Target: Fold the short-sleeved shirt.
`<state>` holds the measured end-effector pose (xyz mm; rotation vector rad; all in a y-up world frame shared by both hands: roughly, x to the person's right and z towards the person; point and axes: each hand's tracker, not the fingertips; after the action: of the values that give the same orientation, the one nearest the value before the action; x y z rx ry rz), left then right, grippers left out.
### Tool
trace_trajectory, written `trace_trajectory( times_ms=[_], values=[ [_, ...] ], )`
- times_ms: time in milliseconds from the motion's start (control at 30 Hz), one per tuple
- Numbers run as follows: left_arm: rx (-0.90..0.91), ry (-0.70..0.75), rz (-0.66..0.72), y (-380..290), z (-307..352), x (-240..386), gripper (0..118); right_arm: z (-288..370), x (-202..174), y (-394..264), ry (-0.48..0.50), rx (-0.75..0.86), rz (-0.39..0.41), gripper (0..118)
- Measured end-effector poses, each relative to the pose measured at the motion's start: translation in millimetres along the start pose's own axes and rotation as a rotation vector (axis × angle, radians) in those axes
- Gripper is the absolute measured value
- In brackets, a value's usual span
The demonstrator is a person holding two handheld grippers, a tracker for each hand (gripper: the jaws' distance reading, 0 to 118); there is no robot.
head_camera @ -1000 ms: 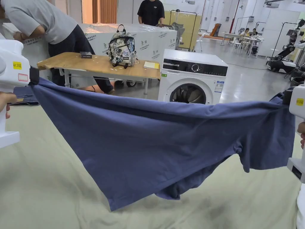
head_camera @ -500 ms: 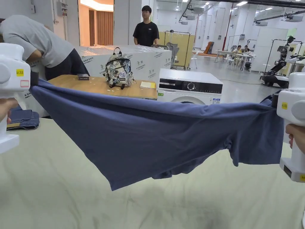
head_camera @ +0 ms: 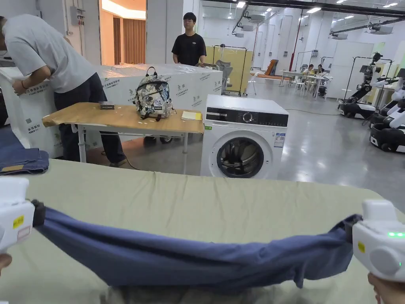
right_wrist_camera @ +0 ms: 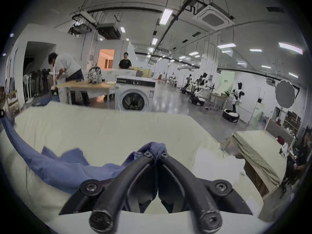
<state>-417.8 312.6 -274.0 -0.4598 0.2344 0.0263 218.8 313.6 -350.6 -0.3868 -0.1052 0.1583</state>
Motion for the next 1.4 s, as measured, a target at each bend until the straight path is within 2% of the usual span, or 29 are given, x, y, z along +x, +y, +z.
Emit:
trace_trajectory(
  times_ms=[200, 433, 733, 800, 833, 867, 900, 933, 967, 1133, 1167, 1200, 1233, 1333, 1367, 1400],
  values=[
    [-0.099, -0.011, 0.024, -97, 38, 3, 0, 30, 5, -86, 0.010, -0.108, 0.052, 0],
    [-0.206, 0.004, 0.061, -175, 67, -3, 0, 51, 10, -149, 0.009, -0.208, 0.036, 0],
    [-0.316, 0.021, 0.057, -214, 30, -13, 0, 39, 12, -199, 0.013, -0.305, 0.044, 2],
    [-0.305, 0.032, 0.043, -214, 32, -11, 1, 42, 10, -201, 0.017, -0.295, 0.049, 11],
    [-0.290, 0.036, 0.030, -213, 35, -10, 7, 44, 9, -200, 0.012, -0.283, 0.056, 26],
    [-0.276, 0.044, 0.019, -210, 37, -10, 28, 51, 5, -198, 0.003, -0.266, 0.062, 51],
    [-0.268, 0.057, 0.012, -207, 39, -9, 52, 54, 3, -195, 0.002, -0.248, 0.063, 65],
    [-0.259, 0.064, 0.018, -205, 47, -2, 71, 58, 2, -192, -0.002, -0.221, 0.053, 71],
    [-0.248, 0.064, 0.028, -201, 49, 0, 75, 62, -1, -187, -0.007, -0.183, 0.041, 71],
    [-0.140, -0.001, 0.058, -183, 56, 25, 75, 79, -28, -163, 0.059, -0.061, -0.036, 70],
    [-0.130, -0.004, 0.047, -179, 55, 32, 75, 82, -36, -159, 0.069, -0.042, -0.052, 63],
    [-0.116, -0.007, 0.034, -177, 56, 44, 72, 86, -45, -154, 0.089, -0.011, -0.061, 49],
    [-0.093, -0.021, 0.024, -175, 56, 54, 60, 90, -55, -150, 0.101, 0.021, -0.066, 31],
    [-0.034, -0.052, -0.002, -167, 60, 84, 42, 97, -86, -141, 0.130, 0.072, -0.065, 15],
    [-0.027, -0.051, -0.012, -164, 60, 94, 16, 99, -94, -139, 0.147, 0.085, -0.069, 5],
    [-0.010, -0.057, -0.026, -161, 61, 103, 8, 101, -103, -137, 0.161, 0.094, -0.073, 0]
  ],
)
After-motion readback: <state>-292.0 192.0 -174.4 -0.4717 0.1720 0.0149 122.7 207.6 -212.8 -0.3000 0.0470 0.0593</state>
